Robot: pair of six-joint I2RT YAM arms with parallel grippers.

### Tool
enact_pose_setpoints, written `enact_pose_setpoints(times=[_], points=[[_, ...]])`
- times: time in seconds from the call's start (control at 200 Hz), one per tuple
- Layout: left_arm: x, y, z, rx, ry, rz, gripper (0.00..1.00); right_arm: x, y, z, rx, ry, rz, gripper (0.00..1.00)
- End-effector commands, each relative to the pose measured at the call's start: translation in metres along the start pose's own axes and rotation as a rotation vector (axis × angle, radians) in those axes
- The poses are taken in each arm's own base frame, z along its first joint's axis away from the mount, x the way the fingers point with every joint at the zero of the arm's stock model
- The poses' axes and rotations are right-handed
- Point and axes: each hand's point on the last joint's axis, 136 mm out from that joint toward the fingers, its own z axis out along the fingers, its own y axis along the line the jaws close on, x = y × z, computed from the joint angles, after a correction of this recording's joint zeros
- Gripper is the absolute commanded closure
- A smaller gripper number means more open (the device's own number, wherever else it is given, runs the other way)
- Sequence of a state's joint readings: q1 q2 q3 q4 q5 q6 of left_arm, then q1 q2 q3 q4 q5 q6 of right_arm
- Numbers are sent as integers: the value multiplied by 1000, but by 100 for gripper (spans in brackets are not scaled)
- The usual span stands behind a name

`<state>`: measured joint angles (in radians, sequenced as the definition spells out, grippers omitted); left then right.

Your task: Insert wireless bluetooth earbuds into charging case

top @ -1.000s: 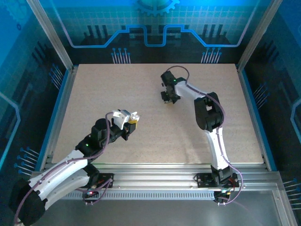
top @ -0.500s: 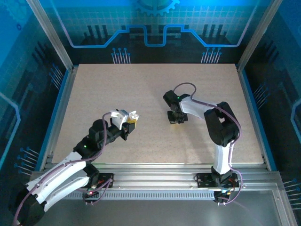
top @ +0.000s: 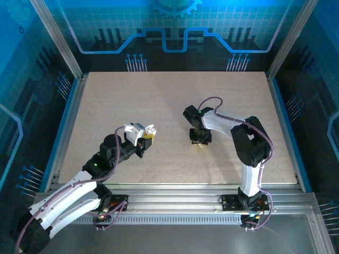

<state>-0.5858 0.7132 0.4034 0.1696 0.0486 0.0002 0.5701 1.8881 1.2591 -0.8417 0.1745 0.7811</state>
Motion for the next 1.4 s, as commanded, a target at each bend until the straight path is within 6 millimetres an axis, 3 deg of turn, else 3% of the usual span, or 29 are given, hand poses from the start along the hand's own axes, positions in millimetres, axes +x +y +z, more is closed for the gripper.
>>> enact_pose_setpoints(times=[0.0, 0.19, 0.3, 0.59, 0.835, 1.186, 1.396], points=[[-22, -8, -3, 35, -64, 6, 82, -4, 4, -37, -42, -42, -3, 69], [-21, -11, -1, 50, -57, 6, 82, -9, -1, -72, -81, -85, -133, 66], [-21, -12, -1, 55, -49, 13, 82, -10, -11, -79, -44, -68, -238, 66], [-17, -14, -2, 69, -21, 21, 82, -18, -15, -65, -123, 13, -317, 66], [-10, -29, -2, 157, 13, 43, 82, -30, -13, -58, -166, 55, -361, 66], [-9, -32, -5, 172, 27, 56, 82, -33, -21, -47, -116, 113, -419, 66], [-8, -32, -7, 167, 26, 61, 82, -29, -12, -33, -137, 171, -437, 65]])
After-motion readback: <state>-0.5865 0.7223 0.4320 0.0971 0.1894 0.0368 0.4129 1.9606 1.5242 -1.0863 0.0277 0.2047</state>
